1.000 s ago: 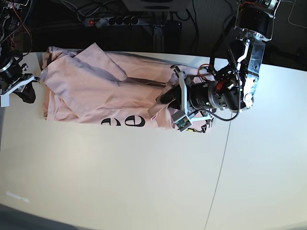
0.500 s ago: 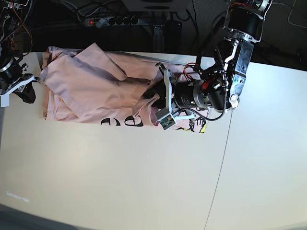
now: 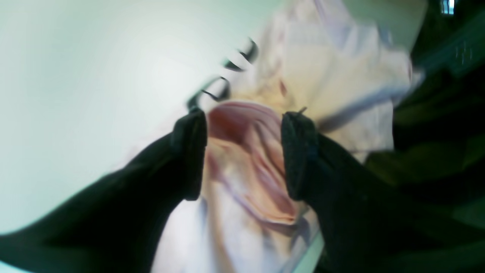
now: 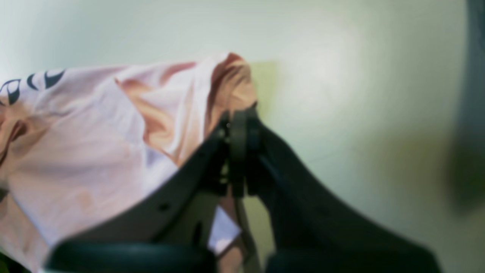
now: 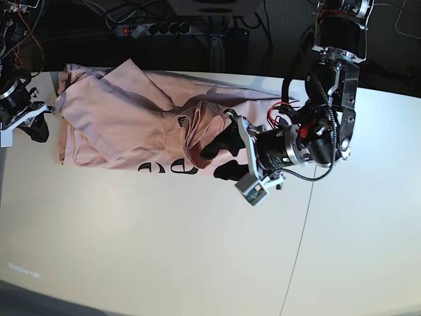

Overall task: Fold the T-shirt properly
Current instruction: 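Lift the strip end with the left gripper and fold it toward the middle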

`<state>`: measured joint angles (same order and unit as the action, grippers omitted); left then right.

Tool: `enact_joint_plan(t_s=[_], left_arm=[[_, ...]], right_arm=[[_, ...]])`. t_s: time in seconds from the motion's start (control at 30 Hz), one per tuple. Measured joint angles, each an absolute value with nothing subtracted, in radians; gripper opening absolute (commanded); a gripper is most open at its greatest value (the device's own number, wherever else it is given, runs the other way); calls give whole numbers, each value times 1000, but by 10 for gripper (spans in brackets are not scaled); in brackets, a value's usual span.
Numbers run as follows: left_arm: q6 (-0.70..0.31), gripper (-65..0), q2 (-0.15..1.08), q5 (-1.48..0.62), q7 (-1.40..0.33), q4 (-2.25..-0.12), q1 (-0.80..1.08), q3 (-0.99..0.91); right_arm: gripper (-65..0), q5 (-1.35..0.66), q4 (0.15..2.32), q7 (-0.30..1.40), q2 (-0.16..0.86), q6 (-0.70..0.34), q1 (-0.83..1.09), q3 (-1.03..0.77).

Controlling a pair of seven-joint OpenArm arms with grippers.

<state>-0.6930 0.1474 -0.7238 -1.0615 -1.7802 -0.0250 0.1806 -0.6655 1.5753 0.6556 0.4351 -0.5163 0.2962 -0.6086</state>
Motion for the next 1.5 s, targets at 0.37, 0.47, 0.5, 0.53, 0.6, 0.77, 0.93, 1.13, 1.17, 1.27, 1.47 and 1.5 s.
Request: enact_joint_plan(t_s=[0.37, 0.47, 0.5, 0.53, 0.6, 0.77, 0.93, 1.13, 1.17, 1.27, 1.47, 1.5], left_arm=[[-693, -650, 147, -694, -991, -1734, 25, 141], [-693, -650, 147, -643, -924, -1684, 22, 141], [-693, -650, 147, -630, -912, -1665, 18, 141], [-693, -650, 147, -620, -911, -1649, 16, 141], [-693, -650, 146, -593, -908, -1624, 14, 141], [-693, -650, 134, -590, -904, -1596, 18, 139], [-693, -650, 76, -530, -903, -1583, 19, 178], [-681, -650, 44, -503, -907, -1583, 19, 346], [-677, -650, 38, -495, -907, -1583, 19, 376], [-672, -650, 12, -490, -908, -1583, 20, 464], [-667, -650, -17, -483, -916, -1583, 16, 486], [-665, -650, -17, -483, -929, -1584, 16, 462]], right_arm=[[-650, -665, 1575, 656, 435, -516, 296, -609], [-650, -665, 1575, 656, 435, -516, 296, -609], [-650, -667, 1575, 656, 435, -516, 296, -609], [-650, -665, 1575, 656, 435, -516, 296, -609], [-650, -665, 1575, 656, 435, -516, 296, -609], [-650, -678, 1575, 656, 435, -516, 296, -609], [-650, -682, 1575, 656, 435, -516, 296, -609], [-650, -682, 1575, 674, 435, -516, 296, -609], [-650, -682, 1575, 675, 435, -516, 296, -609], [-650, -683, 1575, 674, 435, -516, 296, -609], [-650, -684, 1575, 674, 435, -516, 296, -609], [-650, -684, 1575, 675, 435, -516, 296, -609]])
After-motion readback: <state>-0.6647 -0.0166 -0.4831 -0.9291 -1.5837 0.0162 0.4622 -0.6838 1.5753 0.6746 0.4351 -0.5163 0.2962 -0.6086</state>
